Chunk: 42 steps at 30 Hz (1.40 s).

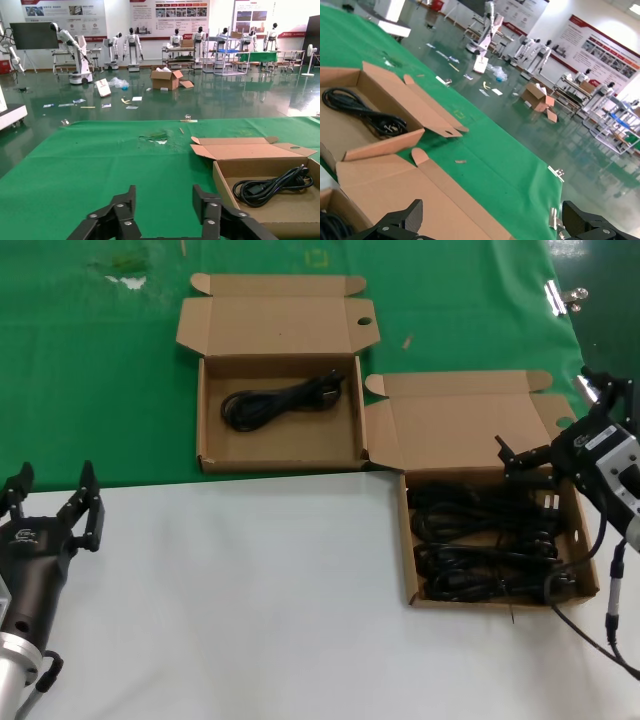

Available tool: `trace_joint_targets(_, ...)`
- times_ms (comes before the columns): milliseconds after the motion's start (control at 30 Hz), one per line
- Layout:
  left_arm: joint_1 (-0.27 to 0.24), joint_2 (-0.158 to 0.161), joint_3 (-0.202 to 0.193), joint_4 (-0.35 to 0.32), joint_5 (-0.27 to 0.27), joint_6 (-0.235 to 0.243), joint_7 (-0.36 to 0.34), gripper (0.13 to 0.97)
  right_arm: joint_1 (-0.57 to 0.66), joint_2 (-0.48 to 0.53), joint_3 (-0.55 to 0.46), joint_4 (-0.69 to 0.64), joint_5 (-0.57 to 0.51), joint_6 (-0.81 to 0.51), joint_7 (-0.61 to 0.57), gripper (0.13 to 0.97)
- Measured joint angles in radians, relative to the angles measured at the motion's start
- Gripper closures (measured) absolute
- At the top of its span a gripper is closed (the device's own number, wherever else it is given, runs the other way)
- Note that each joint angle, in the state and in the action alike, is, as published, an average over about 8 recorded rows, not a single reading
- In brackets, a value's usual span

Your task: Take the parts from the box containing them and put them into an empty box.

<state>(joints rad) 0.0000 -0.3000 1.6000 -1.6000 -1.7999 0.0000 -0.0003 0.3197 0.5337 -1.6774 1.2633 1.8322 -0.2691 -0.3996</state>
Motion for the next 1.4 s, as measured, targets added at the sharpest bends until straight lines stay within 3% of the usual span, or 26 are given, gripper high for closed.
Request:
trace_joint_targets(167,0.000,0.000,0.000,0.000,0.000,0.000,0.000,0.706,-0.028,-0.021,0.007,0.030,-0.003,0.023,0.035,0.129)
trace_joint_targets(733,0.000,0.000,0.000,0.000,0.000,0.000,0.000,0.308,-0.123,-0.090,0.030,0.130,-0.012,0.103,0.154,0.129)
trace_joint_targets(1033,0.000,0.000,0.000,0.000,0.000,0.000,0.000,0.188,-0.174,-0.127,0.042,0.183,-0.017,0.146,0.216,0.129)
trace_joint_targets(1400,0.000,0.000,0.000,0.000,0.000,0.000,0.000,0.134,-0.235,-0.172,0.057,0.247,-0.024,0.198,0.294,0.129)
